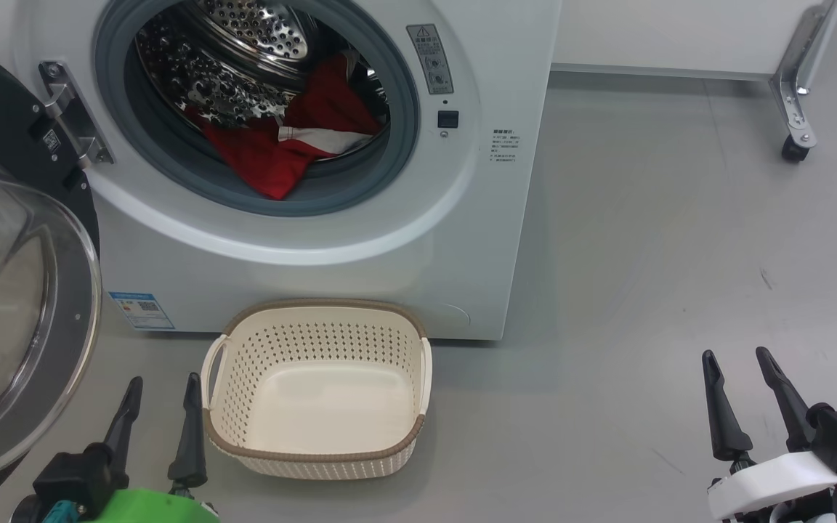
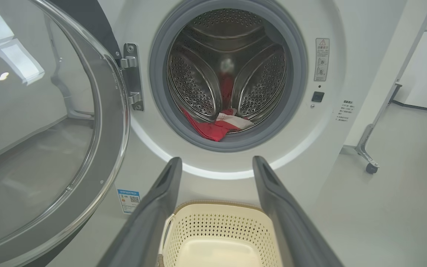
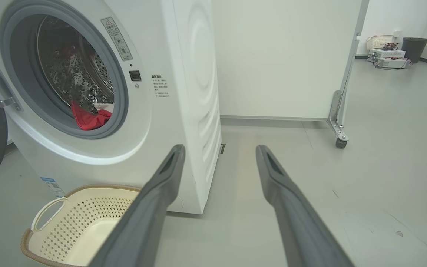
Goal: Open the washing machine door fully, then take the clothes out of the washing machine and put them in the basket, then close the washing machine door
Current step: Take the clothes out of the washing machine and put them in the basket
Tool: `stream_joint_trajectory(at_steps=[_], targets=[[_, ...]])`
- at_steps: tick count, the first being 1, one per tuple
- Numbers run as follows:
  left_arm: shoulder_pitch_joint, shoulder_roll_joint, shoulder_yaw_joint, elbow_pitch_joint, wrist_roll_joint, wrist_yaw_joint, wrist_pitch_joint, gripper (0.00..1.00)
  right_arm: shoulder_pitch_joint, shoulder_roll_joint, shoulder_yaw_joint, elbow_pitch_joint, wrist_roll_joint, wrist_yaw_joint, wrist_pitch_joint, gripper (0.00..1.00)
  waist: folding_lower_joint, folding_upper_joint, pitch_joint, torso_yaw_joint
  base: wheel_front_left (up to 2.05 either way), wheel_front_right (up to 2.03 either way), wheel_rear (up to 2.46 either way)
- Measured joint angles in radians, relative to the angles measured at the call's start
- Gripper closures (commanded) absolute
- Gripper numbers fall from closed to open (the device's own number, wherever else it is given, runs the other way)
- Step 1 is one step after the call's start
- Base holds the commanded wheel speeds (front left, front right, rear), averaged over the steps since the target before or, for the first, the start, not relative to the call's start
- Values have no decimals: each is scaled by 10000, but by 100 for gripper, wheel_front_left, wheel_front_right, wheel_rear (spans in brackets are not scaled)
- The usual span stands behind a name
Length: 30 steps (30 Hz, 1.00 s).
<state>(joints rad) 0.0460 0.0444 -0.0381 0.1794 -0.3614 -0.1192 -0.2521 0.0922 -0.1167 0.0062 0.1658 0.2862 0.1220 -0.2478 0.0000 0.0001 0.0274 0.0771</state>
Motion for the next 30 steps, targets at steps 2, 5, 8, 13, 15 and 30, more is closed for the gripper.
stream_joint_trajectory(at_steps=[2,5,8,13,15,30], targets=[[0,-6,-12,15,52,0,0,0,0,2,0,8,0,0,0,0,0,0,0,5,129,-129,0],[0,-6,-19,12,52,0,0,0,0,12,0,12,0,0,0,0,0,0,1,8,119,-119,0],[1,-6,-46,69,50,0,0,0,0,23,0,13,0,0,0,0,0,0,0,13,106,-106,0],[1,-8,-88,79,-96,0,0,0,0,29,-2,15,0,0,0,0,0,0,9,33,90,-90,0],[1,-8,-109,71,21,0,0,0,0,31,-4,15,0,0,0,0,0,0,15,45,75,-75,0],[3,-8,-67,81,-155,10,0,0,0,35,10,13,0,0,0,0,0,0,31,60,44,-44,0]])
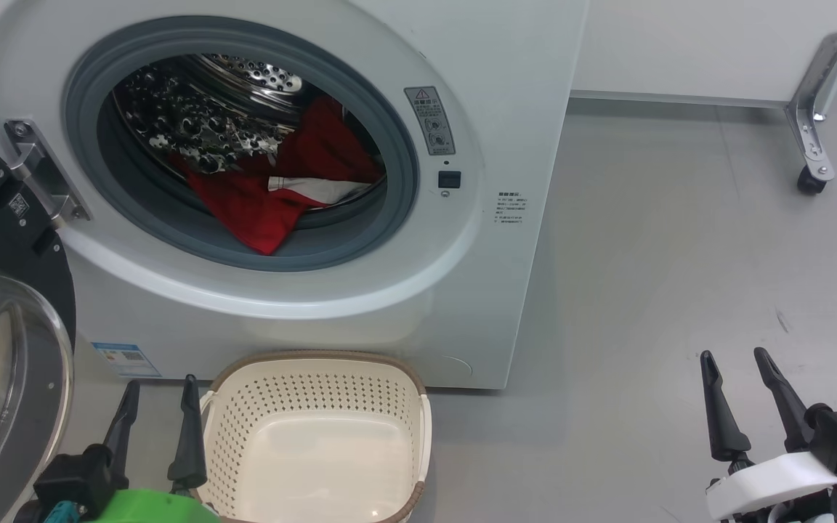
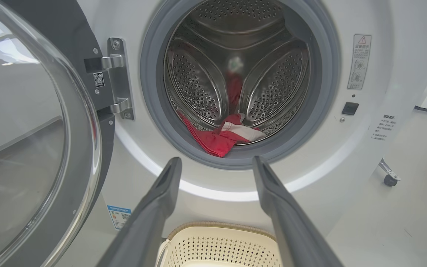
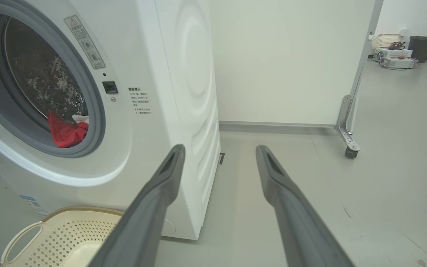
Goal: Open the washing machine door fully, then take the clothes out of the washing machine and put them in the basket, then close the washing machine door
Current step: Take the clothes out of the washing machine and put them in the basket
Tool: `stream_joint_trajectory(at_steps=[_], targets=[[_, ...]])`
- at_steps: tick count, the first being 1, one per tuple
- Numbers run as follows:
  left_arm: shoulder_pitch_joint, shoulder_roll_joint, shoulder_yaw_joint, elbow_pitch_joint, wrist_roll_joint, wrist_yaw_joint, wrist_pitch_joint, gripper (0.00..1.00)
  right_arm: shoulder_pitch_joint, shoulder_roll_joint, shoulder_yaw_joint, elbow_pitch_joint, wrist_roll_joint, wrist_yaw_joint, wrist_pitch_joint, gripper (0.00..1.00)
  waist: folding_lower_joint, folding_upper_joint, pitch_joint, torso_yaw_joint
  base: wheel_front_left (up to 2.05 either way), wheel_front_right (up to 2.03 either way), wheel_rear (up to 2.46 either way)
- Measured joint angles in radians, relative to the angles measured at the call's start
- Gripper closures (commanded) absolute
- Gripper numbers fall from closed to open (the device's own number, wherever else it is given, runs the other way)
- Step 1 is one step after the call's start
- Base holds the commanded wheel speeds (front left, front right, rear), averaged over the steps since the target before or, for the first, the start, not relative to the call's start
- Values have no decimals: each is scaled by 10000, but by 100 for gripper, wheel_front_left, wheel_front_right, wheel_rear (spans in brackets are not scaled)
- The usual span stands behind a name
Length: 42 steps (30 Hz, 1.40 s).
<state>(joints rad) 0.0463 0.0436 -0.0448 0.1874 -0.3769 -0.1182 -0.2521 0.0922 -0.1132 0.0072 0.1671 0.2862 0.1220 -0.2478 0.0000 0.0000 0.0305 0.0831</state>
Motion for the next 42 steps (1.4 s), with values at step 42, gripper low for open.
stream_joint_trajectory(at_steps=[42], targets=[[2,19,-90,-17,970,35,0,0,-19,-52,339,-63,0,0,0,0,0,0,477,-195,0,0,0]])
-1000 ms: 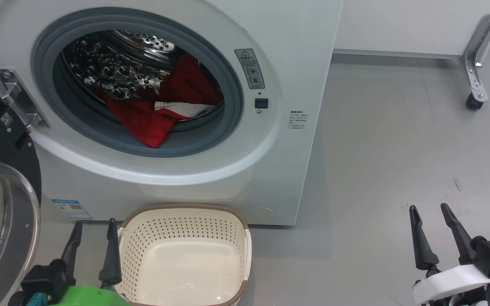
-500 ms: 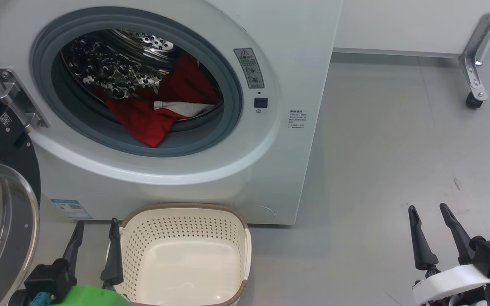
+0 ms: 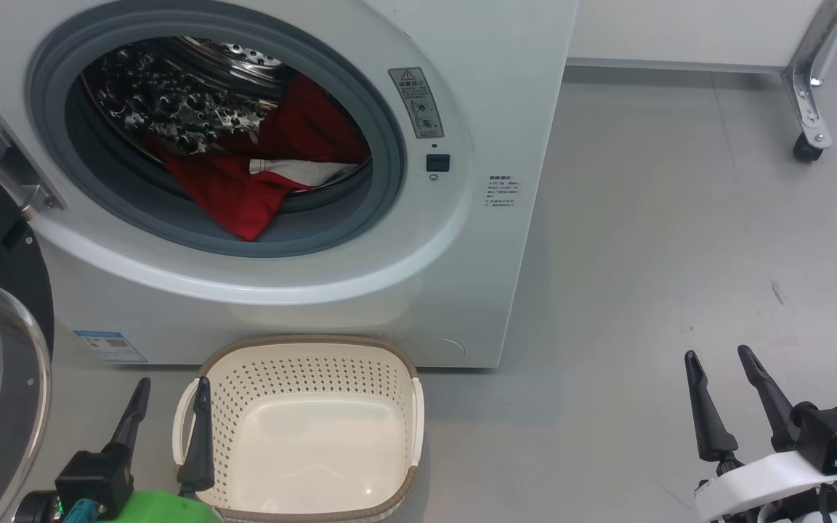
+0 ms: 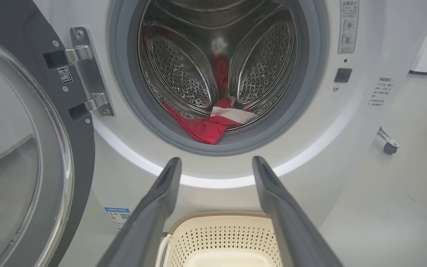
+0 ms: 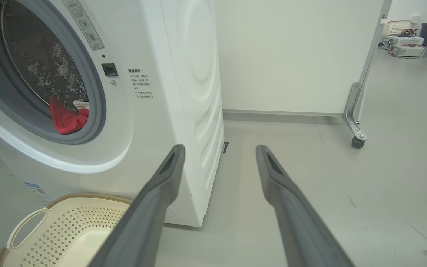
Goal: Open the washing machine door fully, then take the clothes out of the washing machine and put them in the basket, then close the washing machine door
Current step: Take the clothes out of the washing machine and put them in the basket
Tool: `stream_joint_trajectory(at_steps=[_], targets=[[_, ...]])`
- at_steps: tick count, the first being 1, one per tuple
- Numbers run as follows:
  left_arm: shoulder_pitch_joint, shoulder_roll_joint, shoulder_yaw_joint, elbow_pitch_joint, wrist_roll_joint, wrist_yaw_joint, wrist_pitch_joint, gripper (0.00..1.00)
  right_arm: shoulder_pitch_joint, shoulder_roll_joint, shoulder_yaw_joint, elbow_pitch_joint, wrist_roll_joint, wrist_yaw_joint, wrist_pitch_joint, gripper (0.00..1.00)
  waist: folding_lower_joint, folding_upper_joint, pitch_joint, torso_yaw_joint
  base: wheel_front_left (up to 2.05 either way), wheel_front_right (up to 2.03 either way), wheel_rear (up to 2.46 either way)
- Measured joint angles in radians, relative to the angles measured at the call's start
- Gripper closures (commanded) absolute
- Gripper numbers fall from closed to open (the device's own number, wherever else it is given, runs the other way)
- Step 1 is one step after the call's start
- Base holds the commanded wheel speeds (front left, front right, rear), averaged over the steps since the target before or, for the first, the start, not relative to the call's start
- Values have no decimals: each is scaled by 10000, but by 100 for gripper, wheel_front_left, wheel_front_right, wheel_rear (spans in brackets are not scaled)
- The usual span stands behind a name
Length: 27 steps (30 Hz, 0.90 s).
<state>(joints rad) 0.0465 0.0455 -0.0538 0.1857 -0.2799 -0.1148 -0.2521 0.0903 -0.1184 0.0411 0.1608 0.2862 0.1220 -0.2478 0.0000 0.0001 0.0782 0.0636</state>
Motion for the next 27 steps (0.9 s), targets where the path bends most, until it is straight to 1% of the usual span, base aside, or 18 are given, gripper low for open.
stream_joint_trajectory(at_steps=[5,10,11,19,20,27], targets=[[-16,155,-12,61,257,58,0,0,-50,17,15,-73,0,0,0,0,0,0,329,-137,0,0,0],[-223,573,-157,236,786,146,4,0,-238,42,23,-205,0,0,-2,0,0,0,748,-312,0,0,0],[-370,658,-163,268,901,221,46,0,-280,48,21,-232,0,0,-2,0,0,0,842,-349,0,0,0],[-2166,1419,-372,226,1574,215,606,0,-798,61,267,-345,2,0,-13,0,0,0,1692,-660,0,0,0],[-2618,1538,-362,245,1582,215,759,0,-988,71,330,-362,2,0,-13,0,0,0,1904,-755,0,0,0],[-4212,1937,-349,604,1854,199,1498,0,-1484,173,483,-364,19,0,-13,0,0,0,2520,-1216,0,0,0]])
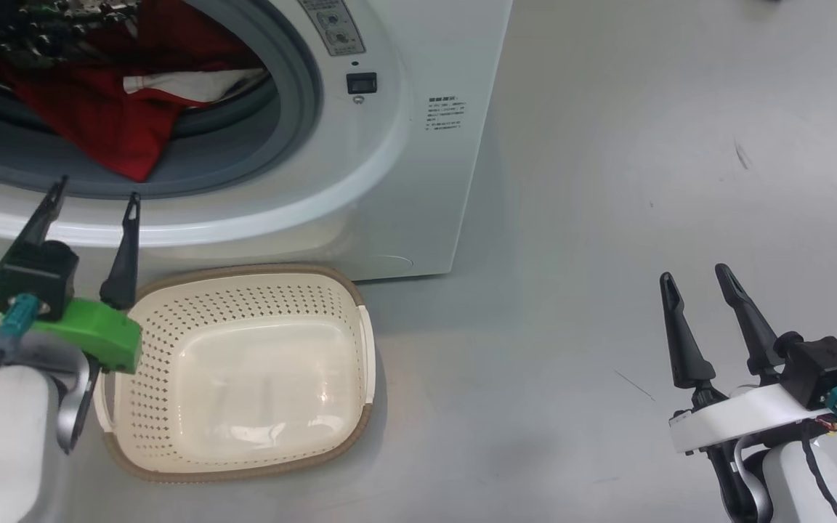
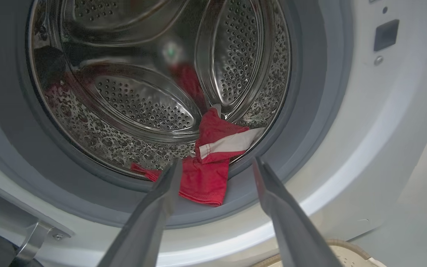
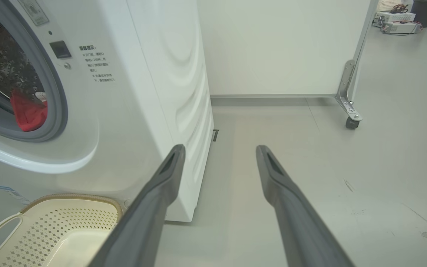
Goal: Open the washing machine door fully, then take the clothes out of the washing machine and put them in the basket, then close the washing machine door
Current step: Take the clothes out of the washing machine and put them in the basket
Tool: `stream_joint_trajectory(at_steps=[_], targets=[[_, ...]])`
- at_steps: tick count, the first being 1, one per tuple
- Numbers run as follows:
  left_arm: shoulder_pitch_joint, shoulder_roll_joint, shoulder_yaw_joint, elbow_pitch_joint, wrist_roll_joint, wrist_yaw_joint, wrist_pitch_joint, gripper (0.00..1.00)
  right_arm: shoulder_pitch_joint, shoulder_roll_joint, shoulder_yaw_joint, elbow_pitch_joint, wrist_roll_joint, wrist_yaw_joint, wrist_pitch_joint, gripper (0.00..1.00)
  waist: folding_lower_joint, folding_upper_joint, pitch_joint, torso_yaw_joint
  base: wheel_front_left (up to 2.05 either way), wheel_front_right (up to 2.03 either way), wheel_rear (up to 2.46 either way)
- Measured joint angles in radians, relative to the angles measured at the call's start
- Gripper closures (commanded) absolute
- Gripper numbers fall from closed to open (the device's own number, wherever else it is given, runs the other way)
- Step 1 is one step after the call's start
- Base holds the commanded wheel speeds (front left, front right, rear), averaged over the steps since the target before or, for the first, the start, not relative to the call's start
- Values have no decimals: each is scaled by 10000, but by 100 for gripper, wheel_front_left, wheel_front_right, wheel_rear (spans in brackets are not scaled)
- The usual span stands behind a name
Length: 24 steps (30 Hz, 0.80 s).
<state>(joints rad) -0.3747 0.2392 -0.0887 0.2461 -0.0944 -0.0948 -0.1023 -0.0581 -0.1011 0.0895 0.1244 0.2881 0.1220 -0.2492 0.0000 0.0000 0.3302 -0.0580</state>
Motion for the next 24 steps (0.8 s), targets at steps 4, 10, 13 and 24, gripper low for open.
stream_joint_trajectory(at_steps=[4,10,13,24], targets=[[-748,163,-77,384,-4,-86,541,0,-141,71,71,10,17,0,0,0,0,0,300,-307,0,0,0],[-2000,527,-188,920,98,-161,1371,0,-458,163,186,10,54,0,0,0,0,0,748,-765,0,0,0],[-2554,694,-366,1340,98,-245,1845,0,-607,190,236,8,104,0,-2,0,0,0,976,-990,0,0,0],[-4034,1354,-267,2468,-107,-253,2880,0,-1014,341,520,56,128,0,-2,0,0,0,1639,-1789,0,0,0]])
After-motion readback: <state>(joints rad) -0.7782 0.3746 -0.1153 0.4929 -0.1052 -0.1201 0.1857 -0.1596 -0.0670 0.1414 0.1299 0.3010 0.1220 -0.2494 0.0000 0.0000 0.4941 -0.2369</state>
